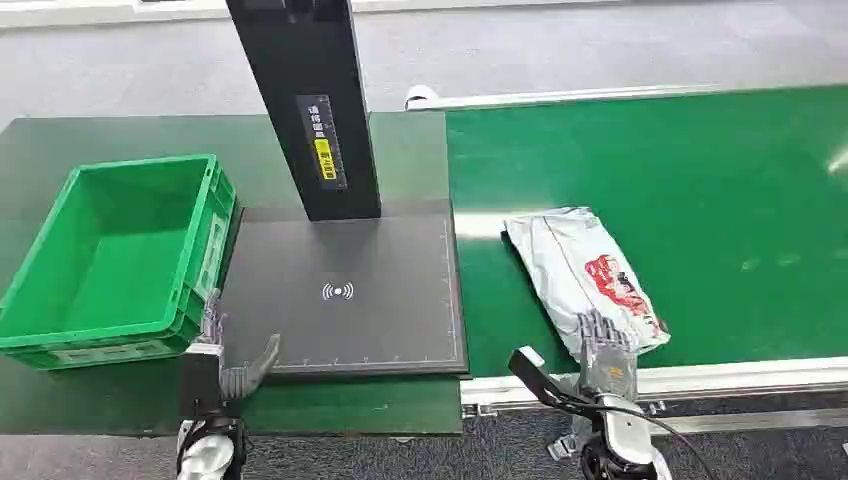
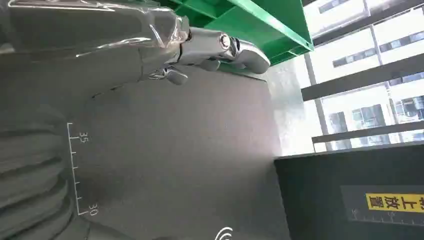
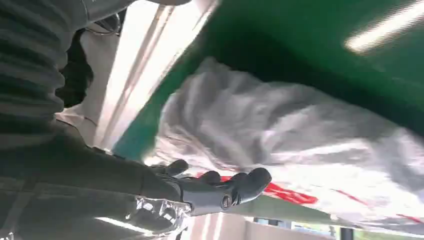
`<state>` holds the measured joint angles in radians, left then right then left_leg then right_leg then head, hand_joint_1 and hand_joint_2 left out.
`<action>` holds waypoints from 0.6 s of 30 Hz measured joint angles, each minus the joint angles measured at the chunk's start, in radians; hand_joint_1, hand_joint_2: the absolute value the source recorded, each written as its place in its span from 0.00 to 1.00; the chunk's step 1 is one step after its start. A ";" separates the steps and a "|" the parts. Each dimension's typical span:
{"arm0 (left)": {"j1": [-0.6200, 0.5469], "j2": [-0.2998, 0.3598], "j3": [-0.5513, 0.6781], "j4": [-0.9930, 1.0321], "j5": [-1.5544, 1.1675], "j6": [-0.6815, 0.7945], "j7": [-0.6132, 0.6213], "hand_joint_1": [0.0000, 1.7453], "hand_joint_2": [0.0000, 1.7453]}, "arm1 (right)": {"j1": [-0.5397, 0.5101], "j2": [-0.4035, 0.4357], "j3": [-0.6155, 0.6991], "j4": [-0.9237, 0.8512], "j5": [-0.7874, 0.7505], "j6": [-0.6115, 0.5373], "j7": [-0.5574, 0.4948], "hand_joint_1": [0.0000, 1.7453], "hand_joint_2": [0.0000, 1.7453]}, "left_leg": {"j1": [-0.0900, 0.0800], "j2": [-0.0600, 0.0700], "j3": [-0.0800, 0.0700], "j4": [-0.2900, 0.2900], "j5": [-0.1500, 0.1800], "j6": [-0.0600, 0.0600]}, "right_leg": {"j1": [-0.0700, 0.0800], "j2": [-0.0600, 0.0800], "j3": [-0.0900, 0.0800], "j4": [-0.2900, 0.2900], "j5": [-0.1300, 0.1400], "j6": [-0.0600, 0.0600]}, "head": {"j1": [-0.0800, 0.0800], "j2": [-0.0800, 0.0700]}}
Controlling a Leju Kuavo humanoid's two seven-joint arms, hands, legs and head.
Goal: Moved the parcel from conveyor to table for the left to box.
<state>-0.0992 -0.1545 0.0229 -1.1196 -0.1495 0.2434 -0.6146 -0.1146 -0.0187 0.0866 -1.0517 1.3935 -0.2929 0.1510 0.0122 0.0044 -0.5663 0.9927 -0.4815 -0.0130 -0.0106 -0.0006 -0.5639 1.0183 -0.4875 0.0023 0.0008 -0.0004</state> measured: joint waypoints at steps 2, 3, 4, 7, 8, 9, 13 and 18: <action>0.000 0.000 0.000 0.000 0.000 -0.001 0.000 0.00 1.00 | 0.018 -0.001 -0.013 -0.016 0.005 -0.010 0.007 0.00 1.00 | 0.000 0.000 0.000 0.000 0.000 0.000 | 0.000 0.000 0.000 0.000 0.000 0.000 | 0.000 0.000; 0.000 0.000 0.001 0.000 0.000 -0.002 0.001 0.00 1.00 | 0.027 -0.001 -0.018 -0.026 0.009 -0.017 0.007 0.00 1.00 | 0.000 0.000 0.000 0.000 0.000 0.000 | 0.000 0.000 0.000 0.000 0.000 0.000 | 0.000 0.000; 0.000 -0.001 0.001 0.000 0.000 -0.003 0.001 0.00 1.00 | 0.037 -0.001 -0.022 -0.035 0.011 -0.022 0.007 0.00 1.00 | 0.000 0.000 0.000 0.000 0.000 0.000 | 0.000 0.000 0.000 0.000 0.000 0.000 | 0.000 0.000; 0.000 -0.001 0.002 0.003 -0.001 -0.009 0.002 0.00 1.00 | 0.062 -0.001 -0.033 -0.070 0.016 -0.029 0.008 0.00 1.00 | 0.000 0.000 0.000 0.000 0.000 0.000 | 0.000 0.000 0.000 0.000 0.000 0.000 | 0.000 0.000; 0.000 -0.001 0.002 0.003 -0.002 -0.010 0.002 0.00 1.00 | 0.067 -0.001 -0.035 -0.079 0.016 -0.030 0.009 0.00 1.00 | 0.000 0.000 0.000 0.000 0.000 0.000 | 0.000 0.000 0.000 0.000 0.000 0.000 | 0.000 0.000; -0.001 -0.002 0.002 0.004 -0.002 -0.010 0.002 0.00 1.00 | 0.071 -0.001 -0.039 -0.087 0.016 -0.030 0.010 0.00 1.00 | 0.000 0.000 0.000 0.000 0.000 0.000 | 0.000 0.000 0.000 0.000 0.000 0.000 | 0.000 0.000; -0.001 -0.002 0.002 0.008 -0.004 -0.011 0.002 0.00 1.00 | 0.079 -0.002 -0.046 -0.106 0.016 -0.030 0.010 0.00 1.00 | 0.000 0.000 0.000 0.000 0.000 0.000 | 0.000 0.000 0.000 0.000 0.000 0.000 | 0.000 0.000; -0.001 -0.002 0.002 0.010 -0.005 -0.011 0.003 0.00 1.00 | 0.081 -0.002 -0.048 -0.113 0.016 -0.030 0.010 0.00 1.00 | 0.000 0.000 0.000 0.000 0.000 0.000 | 0.000 0.000 0.000 0.000 0.000 0.000 | 0.000 0.000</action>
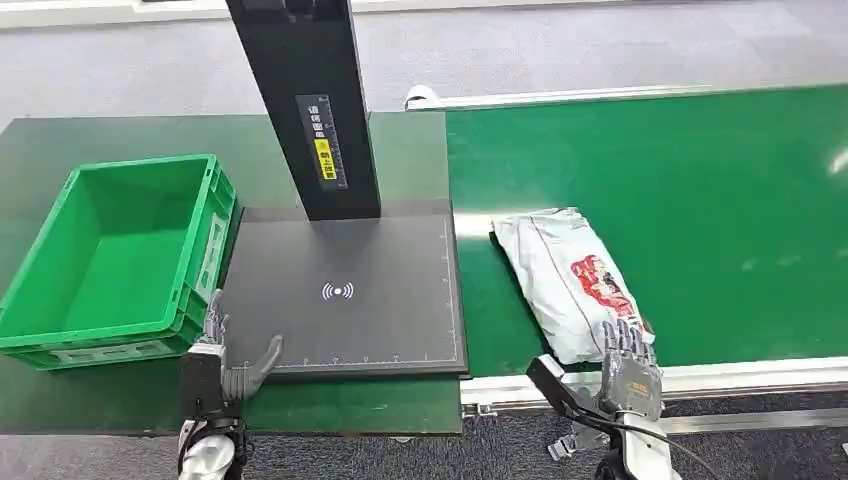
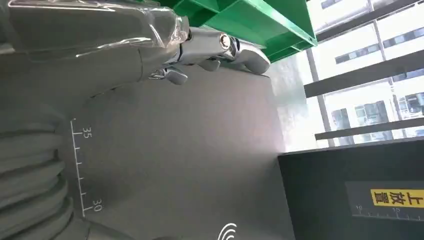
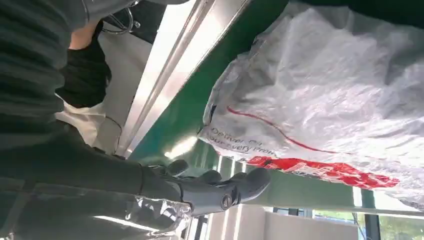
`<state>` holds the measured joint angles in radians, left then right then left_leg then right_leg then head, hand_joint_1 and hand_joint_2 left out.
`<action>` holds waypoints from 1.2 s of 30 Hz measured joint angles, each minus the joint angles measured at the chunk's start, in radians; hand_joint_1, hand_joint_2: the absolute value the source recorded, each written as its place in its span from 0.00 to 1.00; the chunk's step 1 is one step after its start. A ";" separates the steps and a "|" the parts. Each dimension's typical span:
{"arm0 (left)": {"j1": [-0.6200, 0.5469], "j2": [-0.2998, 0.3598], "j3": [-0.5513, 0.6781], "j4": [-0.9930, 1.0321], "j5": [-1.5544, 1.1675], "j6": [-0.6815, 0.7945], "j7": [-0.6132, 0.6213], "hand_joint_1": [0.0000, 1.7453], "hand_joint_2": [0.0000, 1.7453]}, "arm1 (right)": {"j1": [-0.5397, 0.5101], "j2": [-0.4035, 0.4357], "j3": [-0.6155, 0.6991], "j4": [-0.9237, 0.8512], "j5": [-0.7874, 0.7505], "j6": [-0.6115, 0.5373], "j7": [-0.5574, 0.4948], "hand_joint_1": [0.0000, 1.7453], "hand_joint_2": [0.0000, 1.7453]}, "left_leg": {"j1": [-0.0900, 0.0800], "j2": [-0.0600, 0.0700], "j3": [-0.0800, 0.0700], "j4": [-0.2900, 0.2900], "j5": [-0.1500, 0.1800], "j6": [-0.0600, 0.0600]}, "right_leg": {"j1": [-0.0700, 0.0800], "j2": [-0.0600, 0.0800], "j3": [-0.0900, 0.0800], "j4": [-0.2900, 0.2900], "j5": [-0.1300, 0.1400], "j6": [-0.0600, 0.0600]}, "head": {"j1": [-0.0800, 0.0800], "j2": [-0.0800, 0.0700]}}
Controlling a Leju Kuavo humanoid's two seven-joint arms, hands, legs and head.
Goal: Moved the parcel from conveyor to table for the left to box.
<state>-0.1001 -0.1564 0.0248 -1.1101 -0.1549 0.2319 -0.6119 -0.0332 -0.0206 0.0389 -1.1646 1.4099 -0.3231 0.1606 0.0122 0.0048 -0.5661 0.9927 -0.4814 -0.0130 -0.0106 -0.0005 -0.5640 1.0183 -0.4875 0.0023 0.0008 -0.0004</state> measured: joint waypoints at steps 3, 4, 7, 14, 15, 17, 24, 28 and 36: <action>0.000 0.000 0.000 0.002 0.000 -0.002 0.000 0.00 1.00 | 0.004 0.000 -0.001 -0.005 0.000 0.000 0.001 0.00 1.00 | 0.000 0.000 0.000 0.000 0.000 0.000 | 0.000 0.000 0.000 0.000 0.000 0.000 | 0.000 0.000; -0.001 0.000 0.000 0.003 0.000 -0.003 0.000 0.00 1.00 | 0.006 -0.001 -0.004 -0.008 0.000 0.001 0.005 0.00 1.00 | 0.000 0.000 0.000 0.000 0.000 0.000 | 0.000 0.000 0.000 0.000 0.000 0.000 | 0.000 0.000; -0.004 0.000 0.000 0.008 -0.001 -0.008 0.000 0.00 1.00 | 0.008 -0.001 -0.018 -0.008 -0.003 0.006 0.011 0.00 1.00 | 0.000 0.000 0.000 0.000 0.000 0.000 | 0.000 0.000 0.000 0.000 0.000 0.000 | 0.000 0.000; -0.008 -0.001 0.000 0.016 0.000 -0.020 -0.002 0.00 1.00 | -0.043 0.000 -0.025 0.025 0.006 -0.021 -0.021 0.00 1.00 | 0.000 0.000 0.000 0.000 0.000 0.000 | 0.000 0.000 0.000 0.000 0.000 0.000 | 0.000 0.000; -0.009 -0.001 0.000 0.018 0.004 -0.020 -0.003 0.00 1.00 | -0.063 0.000 -0.026 0.043 0.006 -0.026 -0.026 0.00 1.00 | 0.000 0.000 0.000 0.000 0.000 0.000 | 0.000 0.000 0.000 0.000 0.000 0.000 | 0.000 0.000; -0.012 -0.002 -0.002 0.023 0.010 -0.020 -0.008 0.00 1.00 | -0.113 0.000 -0.031 0.099 0.000 -0.047 -0.045 0.00 1.00 | 0.000 0.001 0.001 0.000 0.000 0.000 | 0.000 0.000 0.000 0.000 0.000 0.000 | 0.000 0.000; -0.023 -0.003 -0.013 0.027 0.017 -0.023 -0.008 0.00 1.00 | -0.251 0.009 -0.034 0.279 -0.010 -0.097 -0.095 0.00 1.00 | 0.000 0.000 0.000 0.000 0.001 0.000 | 0.000 0.000 0.001 0.000 0.001 0.000 | 0.000 0.000; -0.025 -0.004 -0.021 0.032 0.018 -0.024 -0.008 0.00 1.00 | -0.291 0.027 -0.034 0.352 -0.013 -0.107 -0.103 0.00 1.00 | 0.000 0.001 0.000 0.000 0.000 0.000 | 0.000 0.000 0.000 0.000 0.001 0.000 | 0.000 0.000; -0.029 -0.011 -0.031 0.032 0.021 -0.026 -0.008 0.00 1.00 | -0.418 0.060 -0.058 0.584 -0.153 -0.074 -0.158 1.00 1.00 | 0.000 0.000 0.000 0.000 0.001 0.000 | 0.000 0.000 0.000 0.000 0.001 0.000 | 0.000 0.000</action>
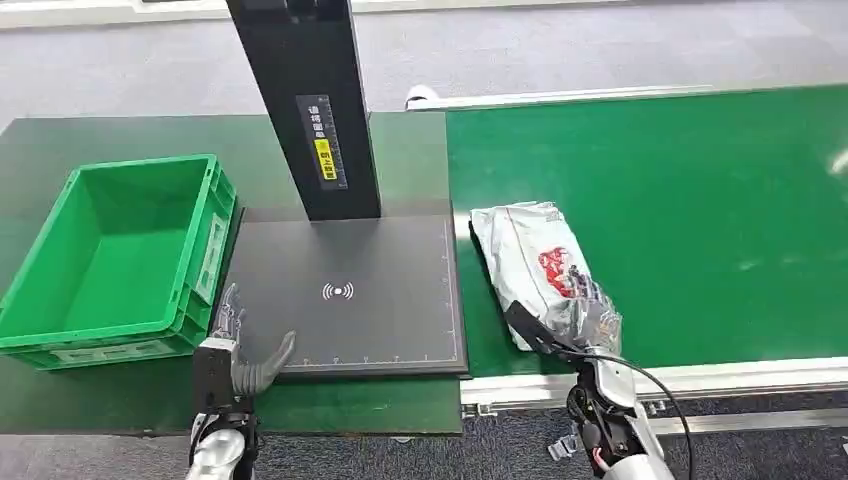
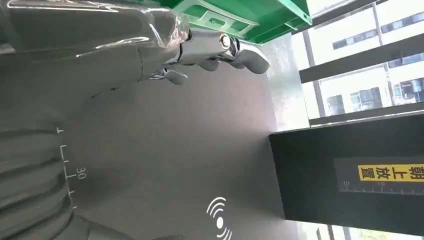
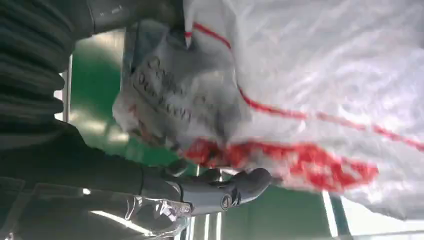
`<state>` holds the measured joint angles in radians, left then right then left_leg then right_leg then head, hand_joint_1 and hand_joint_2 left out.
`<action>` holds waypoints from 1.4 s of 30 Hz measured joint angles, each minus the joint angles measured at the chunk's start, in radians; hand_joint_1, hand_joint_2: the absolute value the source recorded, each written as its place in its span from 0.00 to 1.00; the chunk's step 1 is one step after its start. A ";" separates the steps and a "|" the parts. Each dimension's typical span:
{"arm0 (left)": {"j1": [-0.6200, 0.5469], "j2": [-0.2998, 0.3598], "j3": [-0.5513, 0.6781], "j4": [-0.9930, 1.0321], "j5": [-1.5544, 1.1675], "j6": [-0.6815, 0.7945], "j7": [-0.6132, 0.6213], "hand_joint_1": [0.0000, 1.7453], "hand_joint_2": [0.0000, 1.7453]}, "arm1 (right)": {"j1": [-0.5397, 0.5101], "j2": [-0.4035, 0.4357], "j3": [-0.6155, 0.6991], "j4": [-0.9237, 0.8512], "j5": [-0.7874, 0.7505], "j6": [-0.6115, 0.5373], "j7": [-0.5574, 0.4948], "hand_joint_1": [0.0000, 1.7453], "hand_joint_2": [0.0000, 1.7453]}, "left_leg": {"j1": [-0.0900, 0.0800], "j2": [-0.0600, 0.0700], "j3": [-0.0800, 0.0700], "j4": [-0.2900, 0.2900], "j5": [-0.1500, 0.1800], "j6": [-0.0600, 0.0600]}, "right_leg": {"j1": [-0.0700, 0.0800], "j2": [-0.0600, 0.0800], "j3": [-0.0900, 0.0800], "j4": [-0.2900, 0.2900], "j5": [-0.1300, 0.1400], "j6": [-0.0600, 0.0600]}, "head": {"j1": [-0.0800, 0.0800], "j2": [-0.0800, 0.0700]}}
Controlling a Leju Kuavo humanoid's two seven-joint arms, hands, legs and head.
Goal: Moved the parcel from conveyor to table for the left to box.
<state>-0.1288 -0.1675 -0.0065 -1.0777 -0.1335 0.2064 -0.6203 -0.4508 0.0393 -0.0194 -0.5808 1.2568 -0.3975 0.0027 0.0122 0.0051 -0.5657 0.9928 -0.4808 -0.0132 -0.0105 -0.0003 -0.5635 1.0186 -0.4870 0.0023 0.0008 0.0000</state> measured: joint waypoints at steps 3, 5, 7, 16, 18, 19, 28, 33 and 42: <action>0.000 0.000 0.000 0.000 0.007 0.005 0.000 0.00 1.00 | -0.014 0.010 -0.032 0.068 -0.051 0.006 -0.019 1.00 1.00 | 0.000 0.000 0.000 0.000 0.000 0.000 | 0.000 0.000 0.000 0.000 0.000 0.000 | 0.000 0.000; -0.001 0.000 0.000 0.000 0.008 0.006 0.002 0.00 1.00 | -0.028 0.015 -0.044 0.095 -0.055 0.004 -0.024 1.00 1.00 | 0.000 0.000 0.000 0.000 0.000 0.000 | 0.000 0.000 0.000 0.000 0.000 0.000 | 0.000 0.000; -0.001 0.000 0.000 0.000 0.008 0.006 0.002 0.00 1.00 | -0.042 0.018 -0.054 0.114 -0.064 0.004 -0.028 1.00 1.00 | 0.000 0.000 0.001 0.000 0.000 0.000 | 0.000 0.000 0.000 0.000 0.000 0.000 | 0.000 0.000; 0.011 0.000 0.001 -0.027 0.008 0.026 0.015 0.00 1.00 | -0.064 0.038 -0.102 0.160 -0.123 0.004 -0.086 1.00 1.00 | 0.000 0.000 0.003 0.000 0.000 0.000 | 0.000 0.000 0.003 0.000 0.000 0.000 | 0.000 0.000; 0.018 0.000 0.001 -0.038 0.007 0.027 0.020 0.00 1.00 | -0.063 0.044 -0.108 0.160 -0.139 -0.008 -0.113 1.00 1.00 | 0.000 0.000 0.003 0.000 0.000 0.000 | 0.000 0.000 0.003 0.000 0.000 0.000 | 0.000 0.000; 0.022 0.001 0.001 -0.043 0.007 0.029 0.021 0.00 1.00 | -0.061 0.047 -0.112 0.160 -0.149 -0.022 -0.134 1.00 1.00 | 0.000 0.000 0.003 0.000 0.000 0.000 | 0.000 0.000 0.003 0.000 0.000 0.000 | 0.000 0.000; 0.059 0.003 -0.008 -0.160 -0.036 0.067 0.026 0.00 1.00 | 0.080 0.087 -0.063 -0.208 -0.277 -0.007 -0.196 1.00 1.00 | 0.000 -0.001 0.000 0.000 0.000 0.000 | 0.000 0.000 0.000 0.000 0.000 0.000 | 0.000 0.000; 0.062 0.005 -0.016 -0.209 -0.053 0.071 0.008 0.00 1.00 | 0.143 0.087 -0.027 -0.399 -0.294 -0.059 -0.220 1.00 1.00 | 0.000 -0.001 0.000 0.000 0.000 0.000 | 0.000 0.000 0.000 0.000 0.000 0.000 | 0.000 0.000; 0.019 0.034 -0.021 -0.319 -0.163 0.132 0.002 0.00 1.00 | 0.129 0.033 0.068 -0.804 -0.239 0.053 -0.165 1.00 1.00 | 0.000 0.001 0.001 0.000 0.001 0.000 | 0.000 0.000 0.000 0.000 0.000 -0.001 | 0.000 0.000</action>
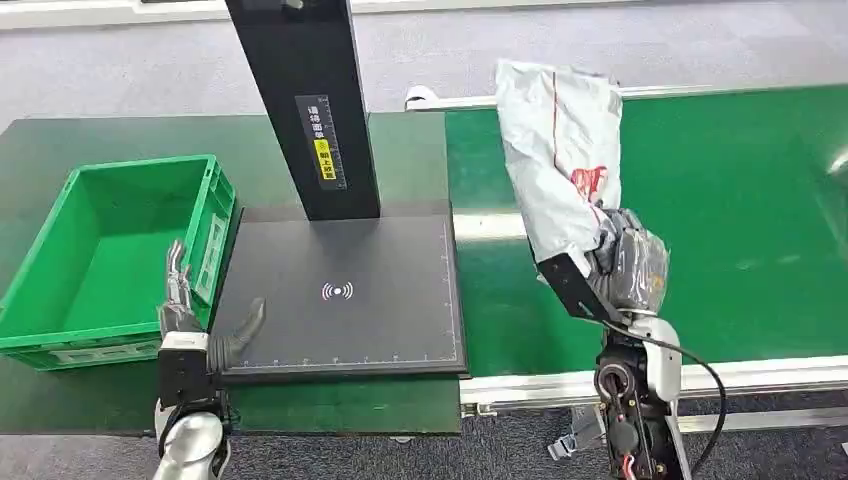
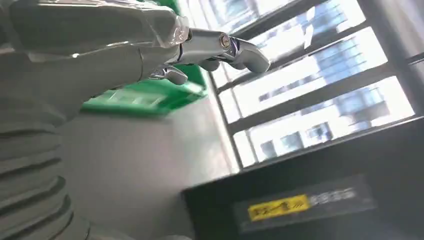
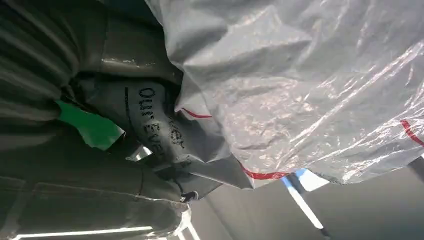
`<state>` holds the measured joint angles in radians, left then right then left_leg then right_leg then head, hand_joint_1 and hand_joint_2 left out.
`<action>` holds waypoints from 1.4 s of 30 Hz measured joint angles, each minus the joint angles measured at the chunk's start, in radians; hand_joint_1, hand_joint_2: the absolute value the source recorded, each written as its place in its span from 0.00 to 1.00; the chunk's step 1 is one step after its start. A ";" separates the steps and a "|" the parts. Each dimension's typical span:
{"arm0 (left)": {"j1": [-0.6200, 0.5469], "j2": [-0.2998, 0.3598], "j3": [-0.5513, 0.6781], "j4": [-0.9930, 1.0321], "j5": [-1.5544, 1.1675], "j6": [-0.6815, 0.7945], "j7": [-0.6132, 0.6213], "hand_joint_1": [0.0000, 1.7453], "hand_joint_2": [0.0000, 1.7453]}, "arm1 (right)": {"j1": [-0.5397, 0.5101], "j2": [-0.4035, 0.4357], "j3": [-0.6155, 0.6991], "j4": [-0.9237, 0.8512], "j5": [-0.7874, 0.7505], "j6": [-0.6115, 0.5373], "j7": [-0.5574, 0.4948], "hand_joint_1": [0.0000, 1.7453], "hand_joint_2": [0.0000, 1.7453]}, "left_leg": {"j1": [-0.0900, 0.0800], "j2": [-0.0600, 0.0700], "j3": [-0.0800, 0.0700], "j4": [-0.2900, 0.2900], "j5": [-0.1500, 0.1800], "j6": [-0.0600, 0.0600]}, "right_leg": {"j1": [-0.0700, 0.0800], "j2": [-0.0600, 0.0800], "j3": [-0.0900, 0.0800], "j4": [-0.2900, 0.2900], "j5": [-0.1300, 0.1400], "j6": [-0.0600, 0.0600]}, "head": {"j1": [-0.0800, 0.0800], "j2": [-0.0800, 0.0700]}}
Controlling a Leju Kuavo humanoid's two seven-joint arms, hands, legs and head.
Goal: Moved the parcel from conveyor to table for the left to box.
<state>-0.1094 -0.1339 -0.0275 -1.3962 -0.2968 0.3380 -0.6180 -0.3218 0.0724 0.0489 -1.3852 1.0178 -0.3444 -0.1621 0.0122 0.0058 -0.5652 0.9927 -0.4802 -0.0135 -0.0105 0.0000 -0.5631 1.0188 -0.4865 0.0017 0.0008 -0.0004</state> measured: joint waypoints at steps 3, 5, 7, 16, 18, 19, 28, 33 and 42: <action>-0.018 0.013 0.008 -0.006 -0.009 0.000 0.003 0.00 1.00 | -0.051 -0.016 0.047 -0.017 -0.003 0.012 0.010 1.00 1.00 | 0.000 -0.001 0.000 0.000 0.001 0.000 | 0.000 0.000 0.000 0.000 0.000 0.000 | 0.000 0.000; -0.022 0.018 0.011 -0.007 -0.010 0.000 0.003 0.00 1.00 | -0.066 -0.022 0.064 -0.024 -0.004 0.011 0.013 1.00 1.00 | 0.000 -0.001 0.000 0.000 0.001 0.000 | 0.000 -0.001 0.001 0.000 0.000 0.000 | 0.000 0.000; -0.026 0.021 0.014 -0.007 -0.012 0.000 0.003 0.00 1.00 | -0.072 -0.029 0.077 -0.029 -0.005 0.008 0.014 1.00 1.00 | 0.000 -0.001 0.000 0.000 0.001 0.000 | 0.000 -0.001 0.000 0.000 0.000 0.000 | 0.000 0.000; -0.058 0.050 0.047 -0.011 -0.034 0.006 0.027 0.00 1.00 | -0.165 -0.032 0.199 0.004 -0.102 0.150 -0.002 1.00 1.00 | 0.000 0.000 -0.001 0.000 0.001 -0.001 | 0.001 0.000 0.000 0.001 0.001 -0.001 | 0.000 0.000; -0.058 0.061 0.068 -0.013 -0.011 -0.025 0.036 0.00 1.00 | -0.194 -0.003 0.263 0.045 -0.144 0.195 -0.008 1.00 1.00 | 0.002 0.000 0.000 0.000 0.002 -0.001 | 0.002 0.000 0.000 0.001 0.000 -0.001 | 0.000 0.000; -0.058 0.065 0.078 -0.013 -0.003 -0.040 0.039 0.00 1.00 | -0.202 0.010 0.293 0.067 -0.163 0.204 -0.008 1.00 1.00 | 0.002 0.000 0.000 0.000 0.002 -0.002 | 0.002 0.000 0.000 0.001 0.000 -0.001 | 0.000 0.000; -0.032 0.077 0.160 -0.025 0.009 -0.097 0.039 0.00 1.00 | -0.205 0.108 0.512 0.320 -0.346 0.227 -0.054 1.00 1.00 | 0.003 0.000 -0.002 -0.001 0.002 -0.002 | 0.003 0.000 -0.001 0.001 0.000 -0.001 | 0.000 0.000; -0.007 0.076 0.188 -0.055 0.002 -0.117 0.049 0.00 1.00 | -0.178 0.140 0.571 0.392 -0.399 0.258 -0.067 1.00 1.00 | 0.003 -0.001 -0.003 -0.001 0.002 -0.002 | 0.003 0.000 -0.002 0.000 0.000 -0.001 | 0.000 0.000; 0.008 0.072 0.207 -0.071 0.000 -0.123 0.050 0.00 1.00 | -0.177 0.156 0.605 0.440 -0.407 0.258 -0.069 1.00 1.00 | 0.003 -0.001 -0.002 -0.001 0.002 -0.002 | 0.003 0.000 -0.002 0.000 0.000 -0.001 | 0.000 0.000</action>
<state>-0.1016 -0.0618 0.1793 -1.4675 -0.2964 0.2148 -0.5680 -0.4993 0.2285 0.6535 -0.9449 0.6104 -0.0862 -0.2312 0.0152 0.0045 -0.5675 0.9922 -0.4783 -0.0155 -0.0074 -0.0003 -0.5646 1.0193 -0.4865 0.0004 0.0011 -0.0004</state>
